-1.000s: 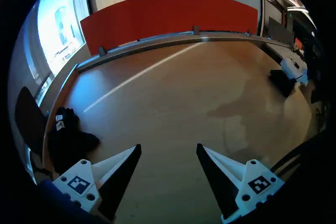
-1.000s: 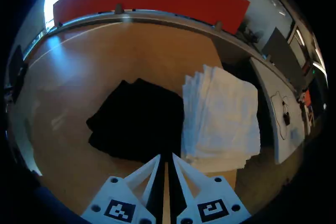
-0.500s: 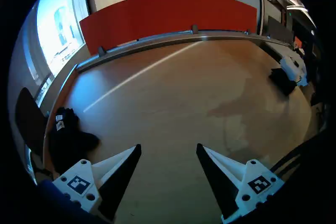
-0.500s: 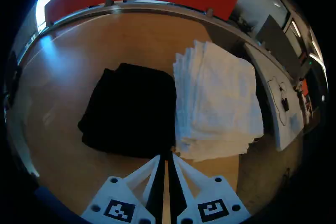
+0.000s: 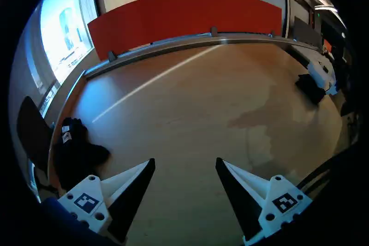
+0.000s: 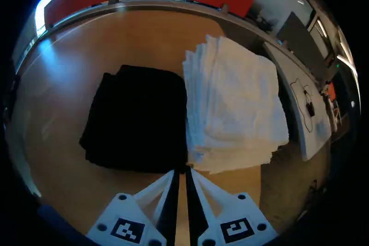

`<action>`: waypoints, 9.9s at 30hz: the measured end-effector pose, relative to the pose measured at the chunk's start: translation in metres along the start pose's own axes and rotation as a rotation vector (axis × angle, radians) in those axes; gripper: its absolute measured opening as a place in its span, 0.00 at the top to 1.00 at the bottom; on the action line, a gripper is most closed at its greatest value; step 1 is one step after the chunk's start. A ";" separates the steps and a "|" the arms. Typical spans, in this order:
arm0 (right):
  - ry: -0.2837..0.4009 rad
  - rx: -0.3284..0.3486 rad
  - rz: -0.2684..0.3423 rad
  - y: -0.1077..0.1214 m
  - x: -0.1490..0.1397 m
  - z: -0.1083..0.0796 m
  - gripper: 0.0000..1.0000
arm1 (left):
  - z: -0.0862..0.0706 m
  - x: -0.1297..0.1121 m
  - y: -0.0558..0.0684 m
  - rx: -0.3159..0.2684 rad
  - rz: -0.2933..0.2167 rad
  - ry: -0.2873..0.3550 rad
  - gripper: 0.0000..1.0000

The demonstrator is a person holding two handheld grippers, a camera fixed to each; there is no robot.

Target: Fold towel

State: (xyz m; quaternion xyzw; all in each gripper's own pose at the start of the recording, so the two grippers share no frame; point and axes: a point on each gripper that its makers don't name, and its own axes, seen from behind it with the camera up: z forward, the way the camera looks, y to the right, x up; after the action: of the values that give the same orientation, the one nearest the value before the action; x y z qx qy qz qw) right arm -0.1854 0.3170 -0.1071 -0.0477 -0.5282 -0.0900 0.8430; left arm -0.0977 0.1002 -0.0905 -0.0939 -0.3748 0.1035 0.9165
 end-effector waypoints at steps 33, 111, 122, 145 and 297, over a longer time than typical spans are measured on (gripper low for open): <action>0.026 -0.074 0.079 0.009 -0.018 -0.016 0.34 | -0.004 0.002 -0.002 -0.006 0.003 0.019 0.02; 0.926 0.186 0.167 -0.187 0.217 -0.224 0.07 | -0.023 0.102 -0.056 0.080 -0.134 0.411 0.03; 0.976 0.176 0.153 -0.218 0.240 -0.250 0.07 | -0.031 0.137 -0.071 0.097 -0.190 0.536 0.02; 0.953 0.116 0.146 -0.245 0.258 -0.265 0.07 | -0.052 0.168 -0.089 0.123 -0.274 0.705 0.03; 1.093 0.117 0.258 -0.264 0.176 -0.085 0.07 | 0.075 0.044 -0.113 0.182 -0.200 0.807 0.02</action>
State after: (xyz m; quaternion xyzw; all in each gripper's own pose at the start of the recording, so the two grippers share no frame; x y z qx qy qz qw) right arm -0.0887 0.0259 0.0100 -0.0115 -0.0087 0.0319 0.9994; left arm -0.1066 0.0099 0.0193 -0.0086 0.0172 0.0016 0.9998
